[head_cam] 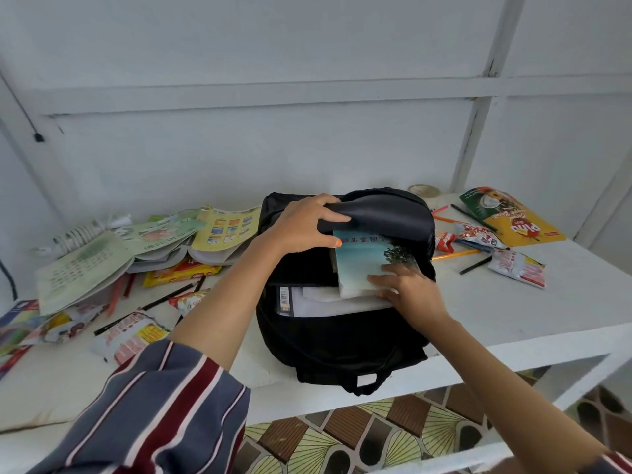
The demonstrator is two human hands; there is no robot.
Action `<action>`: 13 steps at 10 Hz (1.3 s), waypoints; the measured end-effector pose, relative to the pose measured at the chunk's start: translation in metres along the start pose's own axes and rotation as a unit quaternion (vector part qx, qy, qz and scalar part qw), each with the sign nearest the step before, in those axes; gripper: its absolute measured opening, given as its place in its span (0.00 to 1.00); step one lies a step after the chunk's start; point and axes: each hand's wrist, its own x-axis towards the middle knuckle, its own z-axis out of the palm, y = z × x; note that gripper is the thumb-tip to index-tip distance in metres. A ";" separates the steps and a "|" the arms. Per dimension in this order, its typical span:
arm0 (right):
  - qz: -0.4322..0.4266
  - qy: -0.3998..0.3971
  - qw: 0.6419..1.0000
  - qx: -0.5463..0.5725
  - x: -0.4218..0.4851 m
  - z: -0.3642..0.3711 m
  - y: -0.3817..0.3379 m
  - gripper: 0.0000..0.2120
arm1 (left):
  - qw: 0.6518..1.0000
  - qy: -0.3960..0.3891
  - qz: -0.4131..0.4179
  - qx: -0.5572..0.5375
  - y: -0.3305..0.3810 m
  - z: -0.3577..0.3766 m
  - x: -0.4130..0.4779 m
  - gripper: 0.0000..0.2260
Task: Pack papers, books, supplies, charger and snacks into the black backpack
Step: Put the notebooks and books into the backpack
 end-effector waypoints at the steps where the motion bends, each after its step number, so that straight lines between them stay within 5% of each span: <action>1: 0.028 0.042 0.998 0.025 0.019 0.002 0.002 0.14 | 1.000 -0.004 -0.001 0.000 0.000 -0.001 0.000 0.20; 4: -0.003 0.097 0.993 0.069 0.031 0.020 0.010 0.13 | 1.000 -0.002 0.002 -0.010 0.001 -0.001 0.000 0.20; 10: -0.017 0.078 0.996 0.049 0.058 0.022 0.004 0.15 | 1.000 0.004 0.002 -0.022 0.000 0.005 -0.001 0.20; 13: -0.122 0.157 0.954 0.223 0.015 0.005 0.002 0.11 | 0.990 -0.122 -0.051 -0.044 0.000 0.020 -0.020 0.17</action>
